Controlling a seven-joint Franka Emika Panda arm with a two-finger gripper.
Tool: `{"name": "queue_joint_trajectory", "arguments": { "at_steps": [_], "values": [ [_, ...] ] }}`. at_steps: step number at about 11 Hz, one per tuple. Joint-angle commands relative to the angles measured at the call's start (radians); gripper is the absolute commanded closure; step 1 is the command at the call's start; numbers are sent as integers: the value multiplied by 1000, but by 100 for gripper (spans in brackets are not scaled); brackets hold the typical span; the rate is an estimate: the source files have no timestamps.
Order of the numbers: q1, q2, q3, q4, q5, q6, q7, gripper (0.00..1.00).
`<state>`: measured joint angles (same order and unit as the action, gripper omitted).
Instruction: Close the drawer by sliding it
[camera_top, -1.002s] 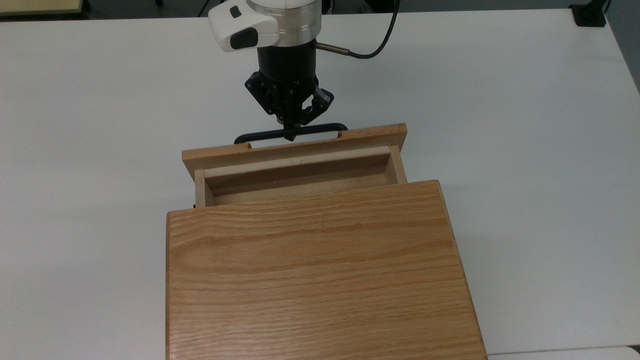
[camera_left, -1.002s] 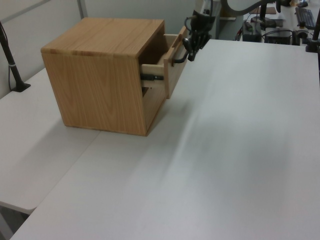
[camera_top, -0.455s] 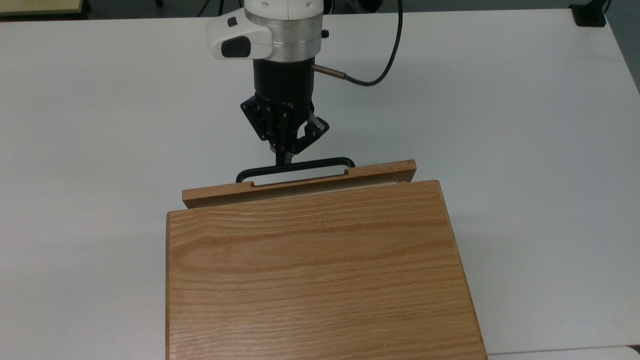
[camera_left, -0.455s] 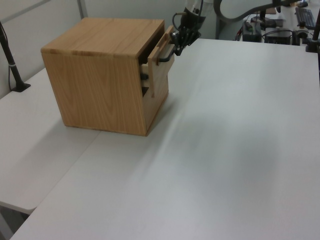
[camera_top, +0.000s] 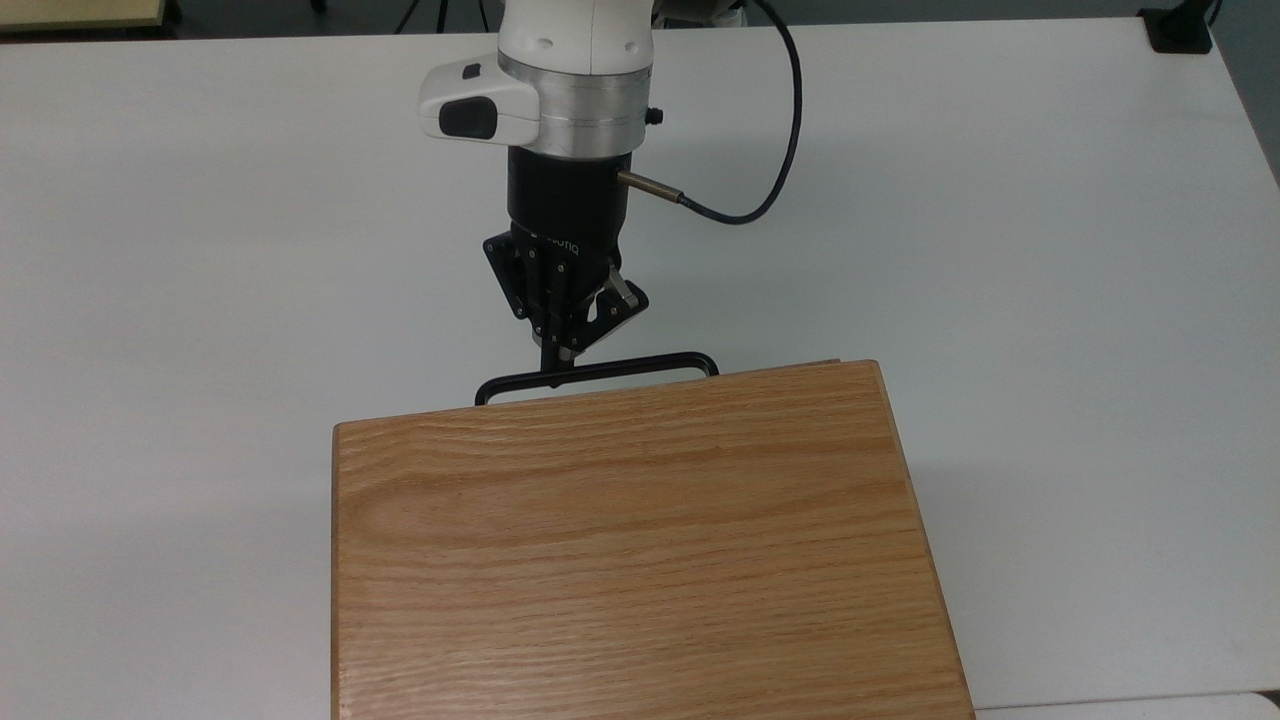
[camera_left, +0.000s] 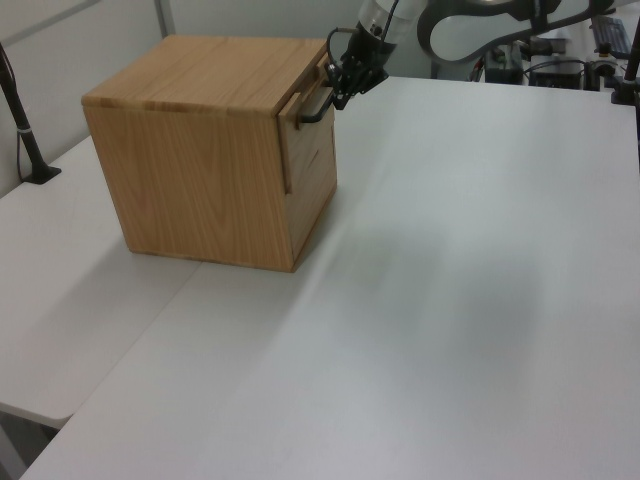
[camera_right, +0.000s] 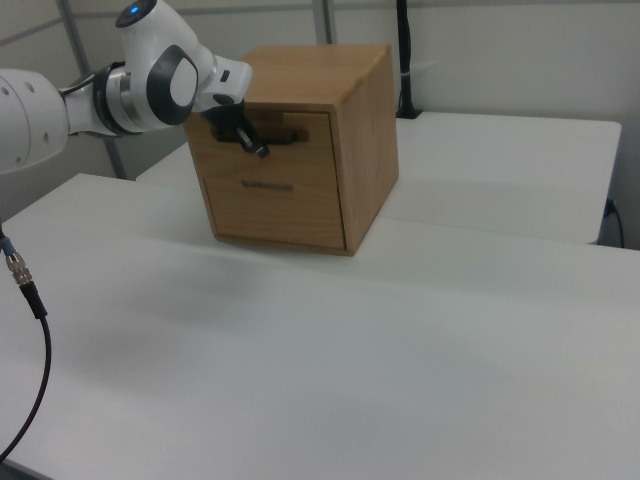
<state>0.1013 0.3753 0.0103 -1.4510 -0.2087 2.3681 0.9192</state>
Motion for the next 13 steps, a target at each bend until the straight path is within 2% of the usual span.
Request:
{"name": "queue_joint_trajectory", "arguments": {
  "at_steps": [1, 3, 4, 6, 8, 10, 11, 13],
  "values": [
    [-14, 13, -6, 26, -44, 30, 125, 100],
    [-22, -31, -3, -3, -46, -16, 81, 100],
    [-22, -70, -1, -37, -40, -89, 25, 100],
    [-22, -123, 0, -38, -9, -307, -125, 100],
    [-25, -183, 2, -37, 55, -486, -257, 100],
    [-25, -246, 2, -42, 77, -654, -360, 100],
    [-31, -287, 0, -63, 144, -691, -409, 100],
    [-48, -392, 0, -142, 192, -756, -532, 100]
  ]
}}
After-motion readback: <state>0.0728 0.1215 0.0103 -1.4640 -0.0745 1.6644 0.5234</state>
